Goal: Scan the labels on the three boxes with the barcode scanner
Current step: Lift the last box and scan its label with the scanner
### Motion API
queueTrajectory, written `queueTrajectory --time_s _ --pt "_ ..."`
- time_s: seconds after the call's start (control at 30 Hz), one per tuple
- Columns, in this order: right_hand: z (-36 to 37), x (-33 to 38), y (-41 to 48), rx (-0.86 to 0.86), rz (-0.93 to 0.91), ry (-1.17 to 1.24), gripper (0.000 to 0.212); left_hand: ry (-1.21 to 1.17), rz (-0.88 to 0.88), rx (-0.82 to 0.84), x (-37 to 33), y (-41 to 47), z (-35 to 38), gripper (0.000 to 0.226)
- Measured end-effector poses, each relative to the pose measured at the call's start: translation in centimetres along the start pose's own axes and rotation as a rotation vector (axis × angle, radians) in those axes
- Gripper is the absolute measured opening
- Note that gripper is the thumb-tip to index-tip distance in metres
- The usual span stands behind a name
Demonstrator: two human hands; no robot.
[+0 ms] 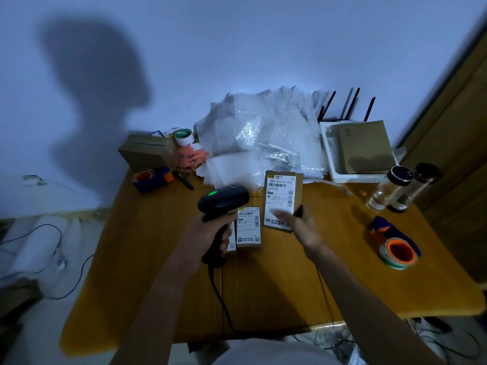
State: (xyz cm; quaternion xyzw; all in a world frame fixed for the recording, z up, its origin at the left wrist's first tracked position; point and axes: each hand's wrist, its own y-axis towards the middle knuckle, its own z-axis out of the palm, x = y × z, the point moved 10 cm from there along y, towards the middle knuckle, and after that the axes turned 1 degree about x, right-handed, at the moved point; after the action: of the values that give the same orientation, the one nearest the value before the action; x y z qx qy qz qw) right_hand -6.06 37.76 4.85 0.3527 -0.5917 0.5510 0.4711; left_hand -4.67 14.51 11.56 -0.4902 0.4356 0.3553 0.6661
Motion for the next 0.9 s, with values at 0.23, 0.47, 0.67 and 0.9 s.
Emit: queueTrajectory --time_s 0.23,0.47,0.67,0.9 --pt "0.0 -0.1 0.0 -0.007 0.002 -0.01 0.05 -0.022 0.004 -0.004 0.1 -0.2 -0.2 0.015" --pt "-0.4 -0.7 0.3 -0.022 0.014 -0.015 0.057 -0.019 0.01 -0.01 0.0 -0.4 -0.1 0.011" --pt "-1.0 -1.7 0.7 -0.058 0.042 -0.024 0.051 0.019 -0.011 -0.025 1.0 -0.4 -0.6 0.025" --pt "-2.7 -5.7 1.4 -0.068 0.156 -0.115 0.055 -0.025 -0.078 -0.085 3.0 -0.2 -1.7 0.023"
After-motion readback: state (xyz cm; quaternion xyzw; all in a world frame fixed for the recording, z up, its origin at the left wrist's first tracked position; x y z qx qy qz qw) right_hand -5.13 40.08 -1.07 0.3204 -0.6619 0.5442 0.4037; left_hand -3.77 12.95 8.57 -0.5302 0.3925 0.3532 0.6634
